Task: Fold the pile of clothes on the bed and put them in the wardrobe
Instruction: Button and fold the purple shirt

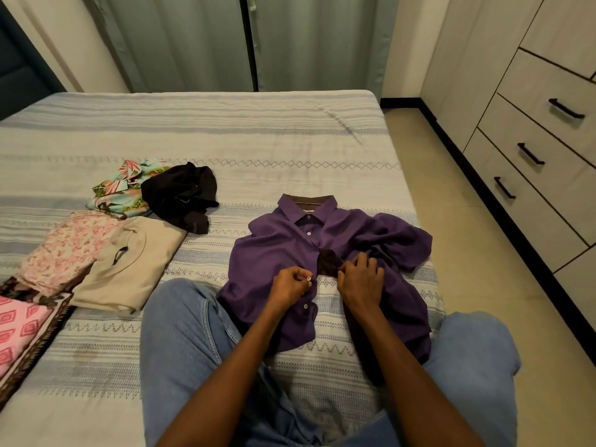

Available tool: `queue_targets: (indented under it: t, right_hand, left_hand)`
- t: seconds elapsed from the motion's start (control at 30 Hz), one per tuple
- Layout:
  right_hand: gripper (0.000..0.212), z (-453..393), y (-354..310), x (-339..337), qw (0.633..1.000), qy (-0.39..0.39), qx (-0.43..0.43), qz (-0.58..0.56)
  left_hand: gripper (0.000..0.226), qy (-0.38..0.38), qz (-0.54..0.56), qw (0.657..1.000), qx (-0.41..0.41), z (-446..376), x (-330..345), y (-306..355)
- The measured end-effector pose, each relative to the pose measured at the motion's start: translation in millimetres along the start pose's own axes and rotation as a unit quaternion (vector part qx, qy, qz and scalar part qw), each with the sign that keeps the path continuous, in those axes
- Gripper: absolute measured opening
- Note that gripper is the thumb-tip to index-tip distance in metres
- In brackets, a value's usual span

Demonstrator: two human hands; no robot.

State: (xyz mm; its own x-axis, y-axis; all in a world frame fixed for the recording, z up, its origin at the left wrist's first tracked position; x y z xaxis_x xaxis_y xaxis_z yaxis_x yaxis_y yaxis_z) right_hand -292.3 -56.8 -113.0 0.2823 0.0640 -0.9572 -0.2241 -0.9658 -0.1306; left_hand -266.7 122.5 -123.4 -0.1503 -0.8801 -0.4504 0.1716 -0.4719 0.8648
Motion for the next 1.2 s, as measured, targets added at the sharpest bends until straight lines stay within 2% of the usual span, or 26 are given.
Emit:
queue_targets:
  t: [0.07, 0.13, 0.27, 0.47, 0.77, 1.0, 1.2]
  right_hand:
    - [0.023, -2, 0, -6, 0.999, -0.015, -0.001, -0.041]
    - [0.025, -2, 1, -12, 0.991, -0.036, 0.024, -0.124]
    - [0.025, -1, 4, -17, 0.953, -0.077, 0.110, -0.273]
    - [0.021, 4, -2, -23, 0.912, -0.086, 0.110, -0.385]
    - [0.020, 20, -10, -27, 0.903, -0.079, 0.094, -0.411]
    - [0.019, 23, -11, -26, 0.915, -0.085, 0.093, -0.383]
    - [0.016, 29, -17, -28, 0.928, -0.075, 0.067, -0.359]
  left_hand:
    - [0.015, -0.016, 0.110, 0.993, -0.027, 3, 1, 2]
    - [0.013, -0.019, 0.173, 0.984, -0.041, 6, 0, 5]
    - [0.018, -0.018, 0.205, 0.978, -0.042, 6, 1, 10]
    - [0.012, -0.023, 0.245, 0.968, -0.052, 10, 6, 20]
    - [0.008, -0.007, 0.269, 0.961, -0.058, 19, 2, 24]
    - [0.013, -0.006, 0.271, 0.961, -0.061, 25, 5, 21]
    - [0.008, 0.008, 0.290, 0.955, -0.061, 27, 7, 22]
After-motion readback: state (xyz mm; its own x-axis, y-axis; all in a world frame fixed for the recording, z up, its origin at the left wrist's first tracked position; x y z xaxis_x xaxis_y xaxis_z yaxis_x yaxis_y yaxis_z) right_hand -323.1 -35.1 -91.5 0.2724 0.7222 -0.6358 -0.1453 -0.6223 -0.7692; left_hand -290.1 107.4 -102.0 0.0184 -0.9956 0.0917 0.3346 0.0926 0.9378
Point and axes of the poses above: each hand's wrist, its own z-axis away from the middle knuckle, its own x-axis out of the palm, y = z × x, the point moved 3 cm from there along -z, towards the middle knuckle, and after that the axes turned 3 degrees about y, right-handed, at the moved point
